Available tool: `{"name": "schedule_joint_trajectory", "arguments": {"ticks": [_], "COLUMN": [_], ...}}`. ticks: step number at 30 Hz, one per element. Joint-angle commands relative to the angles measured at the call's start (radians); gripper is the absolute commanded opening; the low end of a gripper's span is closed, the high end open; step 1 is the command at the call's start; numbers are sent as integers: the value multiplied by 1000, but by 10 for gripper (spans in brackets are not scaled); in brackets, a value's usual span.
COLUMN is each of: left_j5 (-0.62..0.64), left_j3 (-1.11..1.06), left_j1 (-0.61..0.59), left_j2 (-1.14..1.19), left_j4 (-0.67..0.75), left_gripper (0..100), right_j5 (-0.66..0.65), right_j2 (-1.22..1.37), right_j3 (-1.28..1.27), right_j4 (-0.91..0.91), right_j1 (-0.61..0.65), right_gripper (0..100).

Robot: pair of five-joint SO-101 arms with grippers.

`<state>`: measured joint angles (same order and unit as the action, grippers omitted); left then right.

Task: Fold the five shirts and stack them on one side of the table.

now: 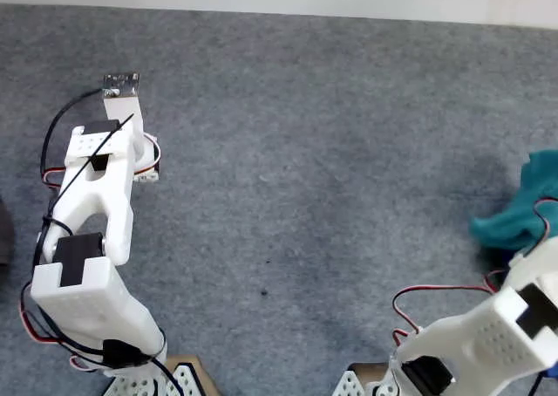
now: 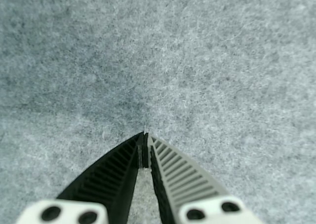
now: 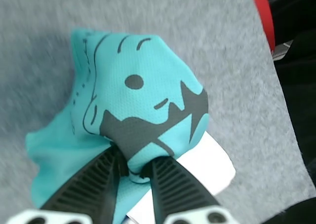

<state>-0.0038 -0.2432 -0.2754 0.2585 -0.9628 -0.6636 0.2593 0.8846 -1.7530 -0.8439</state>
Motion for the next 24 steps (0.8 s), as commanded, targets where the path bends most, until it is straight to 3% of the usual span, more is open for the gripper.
{"name": "schedule_joint_trajectory", "arguments": {"ticks": [1,16,19,24], "left_j5": [-11,-11,-11,-11], "left_j3": [5,5,5,5], "left_j1": [25,25,25,25], "left_j2": [-47,-47,-47,-47], "left_j4": [14,14,14,14], "left_gripper": [7,7,7,7], "right_j5": [-130,-618,-660,-663], "right_j2": [-13,-5,-4,-4], "right_j3": [-51,-222,-274,-420], "right_j4": [-10,-5,41,266], "right_j1": [-68,-424,-473,-547], "right_gripper": [8,8,8,8]}}
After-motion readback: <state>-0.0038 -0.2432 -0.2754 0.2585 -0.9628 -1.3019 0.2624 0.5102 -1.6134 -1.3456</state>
